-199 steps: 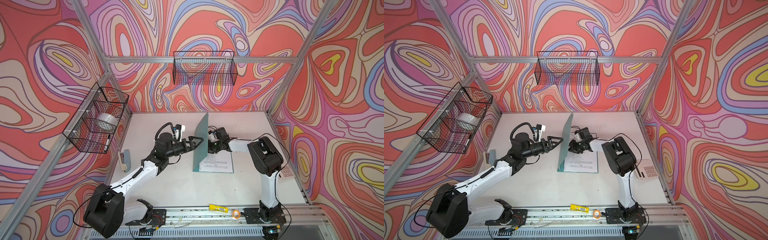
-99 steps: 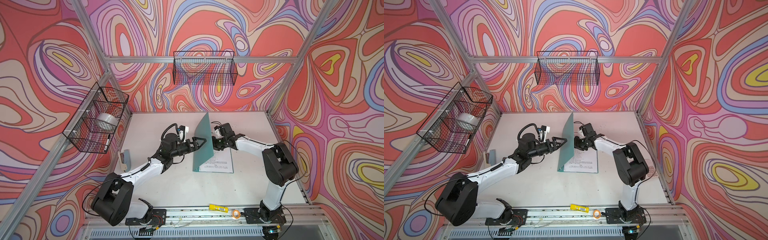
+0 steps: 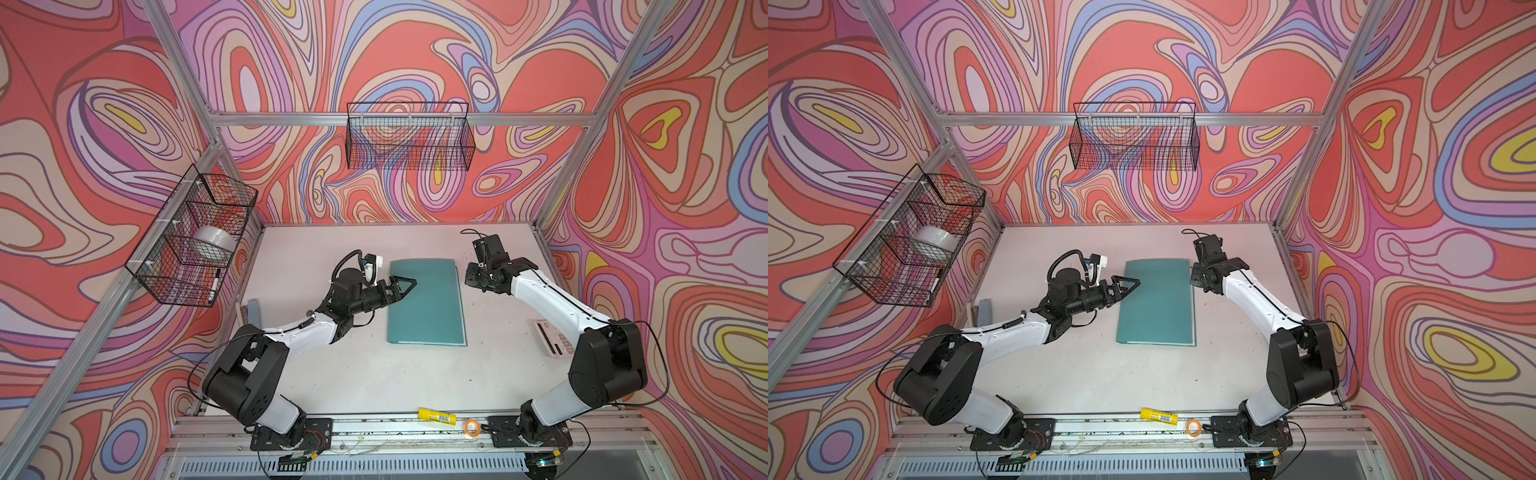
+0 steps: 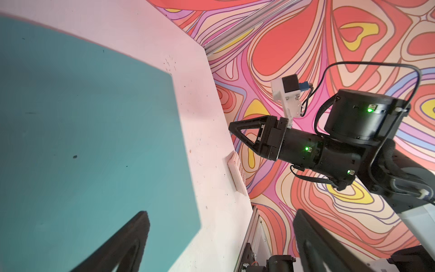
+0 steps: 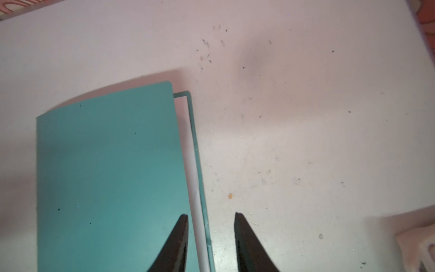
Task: Put the files into the folder
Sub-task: 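Lay the cover flat onto the clipped sheet, closing the teal folder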
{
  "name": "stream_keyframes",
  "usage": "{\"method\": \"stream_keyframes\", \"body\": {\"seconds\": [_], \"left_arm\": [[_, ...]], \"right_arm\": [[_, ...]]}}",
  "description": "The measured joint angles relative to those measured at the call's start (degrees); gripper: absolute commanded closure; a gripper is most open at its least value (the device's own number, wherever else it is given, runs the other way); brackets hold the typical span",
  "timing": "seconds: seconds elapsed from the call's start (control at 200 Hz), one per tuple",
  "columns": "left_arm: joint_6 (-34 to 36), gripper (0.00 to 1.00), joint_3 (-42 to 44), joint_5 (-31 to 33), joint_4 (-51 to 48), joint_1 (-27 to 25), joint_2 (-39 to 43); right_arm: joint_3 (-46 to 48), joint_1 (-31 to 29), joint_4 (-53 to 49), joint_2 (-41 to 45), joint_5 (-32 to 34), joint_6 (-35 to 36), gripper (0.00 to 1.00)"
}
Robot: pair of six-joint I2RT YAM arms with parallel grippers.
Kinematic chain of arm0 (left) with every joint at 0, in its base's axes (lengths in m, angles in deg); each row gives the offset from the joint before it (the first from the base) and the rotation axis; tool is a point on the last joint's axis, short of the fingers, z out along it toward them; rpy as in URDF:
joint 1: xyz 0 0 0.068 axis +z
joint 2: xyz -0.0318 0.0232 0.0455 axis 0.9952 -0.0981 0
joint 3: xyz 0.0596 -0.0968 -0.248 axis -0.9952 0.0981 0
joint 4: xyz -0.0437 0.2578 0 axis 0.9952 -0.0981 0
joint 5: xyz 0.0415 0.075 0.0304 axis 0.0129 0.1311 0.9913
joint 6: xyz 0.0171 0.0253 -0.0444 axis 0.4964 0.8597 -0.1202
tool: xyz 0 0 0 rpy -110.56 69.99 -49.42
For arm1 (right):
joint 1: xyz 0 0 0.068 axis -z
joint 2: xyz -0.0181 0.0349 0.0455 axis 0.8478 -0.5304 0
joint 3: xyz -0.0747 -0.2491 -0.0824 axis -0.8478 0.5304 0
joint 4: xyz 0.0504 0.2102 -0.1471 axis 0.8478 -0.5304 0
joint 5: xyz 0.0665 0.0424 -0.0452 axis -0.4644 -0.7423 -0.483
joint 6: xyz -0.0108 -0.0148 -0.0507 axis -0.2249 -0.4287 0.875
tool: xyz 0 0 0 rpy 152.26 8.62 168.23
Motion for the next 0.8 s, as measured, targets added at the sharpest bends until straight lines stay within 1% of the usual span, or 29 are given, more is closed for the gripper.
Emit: {"method": "stream_keyframes", "body": {"seconds": [0.12,0.21,0.341,0.436,0.561,0.801], "left_arm": [[1.92,0.05,-0.39,0.74,-1.36,0.0,0.11],[4.35,0.05,-0.85,2.38,-5.22,0.0,0.92],[9.27,0.05,-1.73,6.73,-13.51,0.0,4.22],[12.35,0.05,-2.08,9.4,-17.27,0.0,6.36],[14.93,0.05,-2.21,11.41,-19.3,0.0,6.14],[15.61,0.05,-2.03,11.85,-19.37,0.0,3.78]], "right_arm": [[-1.16,0.02,-0.42,-1.7,0.74,0.98,0.67],[-0.98,0.07,0.76,-3.32,-1.6,1.2,0.66],[0.48,0.2,4.31,-6.23,-5.62,1.01,0.63],[2.19,0.42,6.97,-8.48,-8.31,0.81,0.62],[3.82,0.66,9.42,-10.86,-10.58,0.66,0.61],[4.79,0.74,12.22,-15.13,-12.48,0.98,0.6]]}}
